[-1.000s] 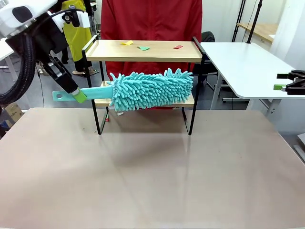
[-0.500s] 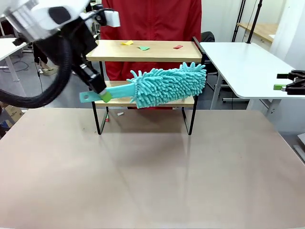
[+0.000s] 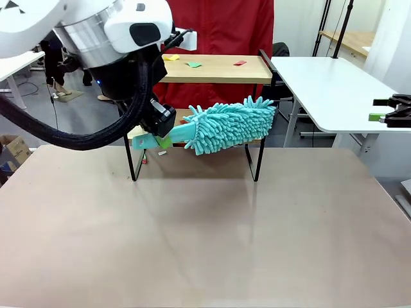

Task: Clean the shelf.
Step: Clean the specific section of the Shelf indicated by the human with the Duster.

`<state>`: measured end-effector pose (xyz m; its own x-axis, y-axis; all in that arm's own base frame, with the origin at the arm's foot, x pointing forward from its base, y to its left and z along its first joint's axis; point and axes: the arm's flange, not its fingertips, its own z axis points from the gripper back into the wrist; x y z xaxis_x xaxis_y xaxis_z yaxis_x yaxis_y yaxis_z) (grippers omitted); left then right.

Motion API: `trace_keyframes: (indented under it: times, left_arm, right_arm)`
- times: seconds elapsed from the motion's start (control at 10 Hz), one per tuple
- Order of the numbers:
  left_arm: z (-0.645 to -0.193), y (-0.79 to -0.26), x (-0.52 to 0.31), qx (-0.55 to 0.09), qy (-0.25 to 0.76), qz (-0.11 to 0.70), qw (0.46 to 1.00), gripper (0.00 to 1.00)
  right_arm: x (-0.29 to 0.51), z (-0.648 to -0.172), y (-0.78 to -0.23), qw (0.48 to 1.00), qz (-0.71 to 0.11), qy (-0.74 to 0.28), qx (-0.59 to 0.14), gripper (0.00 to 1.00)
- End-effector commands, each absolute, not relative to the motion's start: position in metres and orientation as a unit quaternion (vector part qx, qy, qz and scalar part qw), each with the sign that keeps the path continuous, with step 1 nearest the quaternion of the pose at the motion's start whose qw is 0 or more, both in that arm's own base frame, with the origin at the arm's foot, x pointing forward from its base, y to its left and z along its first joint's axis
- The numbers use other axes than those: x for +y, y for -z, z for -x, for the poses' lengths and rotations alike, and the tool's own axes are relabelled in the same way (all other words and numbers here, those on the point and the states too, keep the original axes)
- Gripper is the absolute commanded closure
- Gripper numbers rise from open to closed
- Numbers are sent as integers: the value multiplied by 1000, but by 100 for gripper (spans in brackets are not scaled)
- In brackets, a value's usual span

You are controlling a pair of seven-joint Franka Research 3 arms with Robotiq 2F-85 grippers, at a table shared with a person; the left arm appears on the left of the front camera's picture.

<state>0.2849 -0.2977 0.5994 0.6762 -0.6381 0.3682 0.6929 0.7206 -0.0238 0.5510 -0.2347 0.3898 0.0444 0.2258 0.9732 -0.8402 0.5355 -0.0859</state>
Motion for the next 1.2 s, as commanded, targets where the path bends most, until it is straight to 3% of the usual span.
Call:
trace_keyframes:
  times: [0.0, 0.7, 1.1]
  left_arm:
    - [-290, -609, -301, -166, 347, 57, 921, 87]
    - [-306, -607, -357, -199, 268, 73, 940, 87]
    - [-321, -589, -408, -197, 170, 25, 965, 87]
  right_arm:
    - [-232, -549, -392, 669, -272, -400, -564, 0]
    - [-232, -549, -392, 669, -272, -400, -564, 0]
    - [-232, -549, -392, 669, -272, -400, -564, 0]
